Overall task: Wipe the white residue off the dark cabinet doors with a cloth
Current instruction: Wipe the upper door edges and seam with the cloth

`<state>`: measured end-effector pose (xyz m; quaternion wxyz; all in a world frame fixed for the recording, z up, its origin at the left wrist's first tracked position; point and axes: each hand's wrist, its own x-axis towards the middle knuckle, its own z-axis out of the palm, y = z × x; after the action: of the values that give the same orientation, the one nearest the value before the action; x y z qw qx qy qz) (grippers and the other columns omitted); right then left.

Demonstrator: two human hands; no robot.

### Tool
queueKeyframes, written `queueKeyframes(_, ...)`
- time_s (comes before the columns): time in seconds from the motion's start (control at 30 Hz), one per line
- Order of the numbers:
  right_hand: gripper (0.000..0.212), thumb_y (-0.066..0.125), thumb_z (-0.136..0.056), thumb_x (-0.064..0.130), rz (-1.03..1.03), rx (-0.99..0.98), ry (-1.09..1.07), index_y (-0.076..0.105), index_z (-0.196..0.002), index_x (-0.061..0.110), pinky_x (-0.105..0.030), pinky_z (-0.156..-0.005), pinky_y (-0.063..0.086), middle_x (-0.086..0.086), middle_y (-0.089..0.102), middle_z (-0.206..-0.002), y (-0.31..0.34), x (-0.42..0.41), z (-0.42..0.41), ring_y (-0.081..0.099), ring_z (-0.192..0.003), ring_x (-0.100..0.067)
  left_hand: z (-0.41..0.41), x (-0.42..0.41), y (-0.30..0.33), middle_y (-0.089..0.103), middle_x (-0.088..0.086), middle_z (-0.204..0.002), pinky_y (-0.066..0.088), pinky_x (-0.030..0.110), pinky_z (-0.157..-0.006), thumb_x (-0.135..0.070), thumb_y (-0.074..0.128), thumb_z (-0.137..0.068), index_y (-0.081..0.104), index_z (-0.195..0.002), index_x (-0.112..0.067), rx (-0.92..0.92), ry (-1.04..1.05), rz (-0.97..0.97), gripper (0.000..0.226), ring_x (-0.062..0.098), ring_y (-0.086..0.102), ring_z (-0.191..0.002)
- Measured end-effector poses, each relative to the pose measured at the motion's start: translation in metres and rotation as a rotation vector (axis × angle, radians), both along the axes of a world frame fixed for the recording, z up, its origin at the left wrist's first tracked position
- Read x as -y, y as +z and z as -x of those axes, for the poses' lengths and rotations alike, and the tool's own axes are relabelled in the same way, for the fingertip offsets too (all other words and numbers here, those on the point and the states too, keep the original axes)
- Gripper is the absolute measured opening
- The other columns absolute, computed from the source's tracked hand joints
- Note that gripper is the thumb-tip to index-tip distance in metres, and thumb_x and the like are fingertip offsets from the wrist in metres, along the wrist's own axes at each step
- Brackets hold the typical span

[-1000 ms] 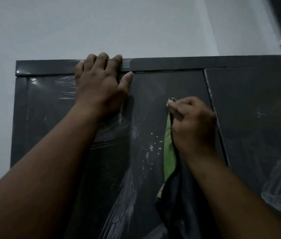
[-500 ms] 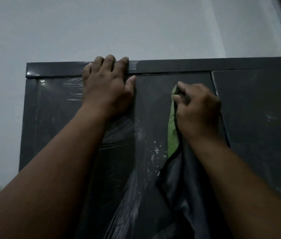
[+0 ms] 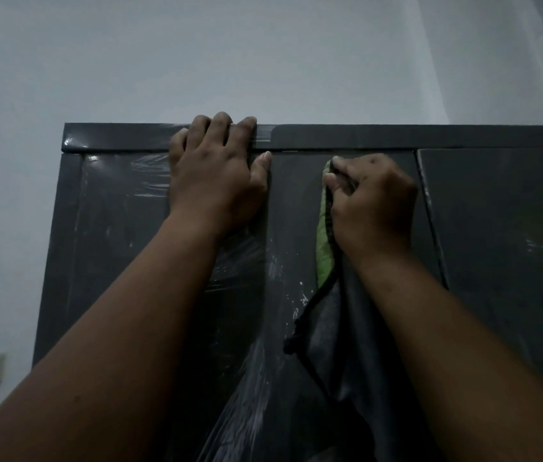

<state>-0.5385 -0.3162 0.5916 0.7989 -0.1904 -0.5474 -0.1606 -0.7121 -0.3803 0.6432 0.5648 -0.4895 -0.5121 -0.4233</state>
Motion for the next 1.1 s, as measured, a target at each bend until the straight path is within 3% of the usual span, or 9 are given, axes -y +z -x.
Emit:
queueKeyframes(0.1,0.015,0.072,-0.095,0.016,-0.013,0.012,0.009,0.08,-0.093,0.004,-0.016,-0.071,0.034,-0.01,0.067,-0.09,-0.002,0.003,0.011,0.061,-0.079,-0.02,-0.001,0.0,0.0,0.047,0.001,-0.148,0.02,0.047,-0.12,-0.057,0.039,-0.1,0.043,-0.153,-0.028,0.001,-0.004,0.0,0.06,0.026,0.035,-0.142)
queueKeyframes(0.2,0.02,0.069,-0.098,0.023,-0.022,0.085,0.002,0.081,-0.092,0.009,-0.037,-0.072,0.052,-0.007,0.068,-0.089,-0.018,0.001,0.01,0.064,-0.082,-0.029,0.0,0.001,0.0,0.046,0.001,-0.148,0.02,0.047,-0.121,-0.057,0.039,-0.101,0.042,-0.153,-0.028,-0.003,-0.001,0.005,0.06,0.025,0.035,-0.142)
queueKeyframes(0.27,0.021,0.069,-0.099,0.032,-0.001,0.084,-0.02,0.083,-0.097,0.017,-0.042,-0.075,0.054,-0.003,0.07,-0.094,-0.02,0.0,0.0,0.064,-0.086,-0.032,0.001,0.002,0.0,0.046,0.0,-0.148,0.02,0.047,-0.121,-0.057,0.037,-0.1,0.041,-0.153,-0.029,-0.006,-0.001,0.014,0.06,0.025,0.035,-0.142)
queueKeyframes(0.5,0.032,0.057,-0.101,0.044,0.158,0.083,-0.083,0.078,-0.111,0.022,-0.035,-0.086,0.05,-0.004,0.07,-0.104,0.016,0.012,0.022,0.065,-0.099,-0.025,0.001,0.001,0.001,0.047,0.001,-0.148,0.02,0.048,-0.121,-0.054,0.04,-0.101,0.042,-0.154,-0.028,-0.009,0.008,0.013,0.058,0.025,0.035,-0.143)
queueKeyframes(0.63,0.03,0.059,-0.103,0.035,-0.001,0.207,-0.068,0.081,-0.104,0.016,-0.042,-0.078,0.051,-0.007,0.066,-0.092,-0.008,0.019,0.034,0.06,-0.089,-0.03,0.001,0.004,0.0,0.046,0.002,-0.15,0.02,0.048,-0.121,-0.054,0.036,-0.099,0.041,-0.154,-0.027,-0.014,0.001,0.022,0.062,0.026,0.035,-0.144)
queueKeyframes(0.77,0.024,0.065,-0.1,0.03,0.025,0.084,-0.061,0.082,-0.1,0.013,-0.045,-0.076,0.053,-0.011,0.068,-0.09,-0.005,0.011,0.014,0.062,-0.086,-0.037,0.004,0.004,0.0,0.043,0.001,-0.155,0.018,0.046,-0.122,-0.052,0.039,-0.102,0.039,-0.156,-0.028,-0.025,0.008,0.023,0.059,0.024,0.032,-0.147)
queueKeyframes(0.9,0.025,0.061,-0.1,0.026,0.097,-0.014,-0.066,0.079,-0.1,0.008,-0.04,-0.081,0.054,-0.011,0.067,-0.096,0.027,0.01,0.018,0.064,-0.094,-0.031,0.004,0.003,-0.001,0.042,0.002,-0.157,0.016,0.046,-0.122,-0.05,0.04,-0.104,0.038,-0.157,-0.027,-0.019,0.004,0.018,0.058,0.025,0.03,-0.149)
queueKeyframes(1.1,0.021,0.065,-0.099,0.024,-0.036,0.125,-0.037,0.081,-0.103,0.012,-0.045,-0.076,0.054,-0.013,0.066,-0.09,0.008,0.013,0.031,0.064,-0.087,-0.036,0.004,0.003,0.0,0.043,0.001,-0.154,0.019,0.047,-0.124,-0.048,0.039,-0.104,0.038,-0.157,-0.026,-0.023,0.005,0.023,0.057,0.025,0.032,-0.147)
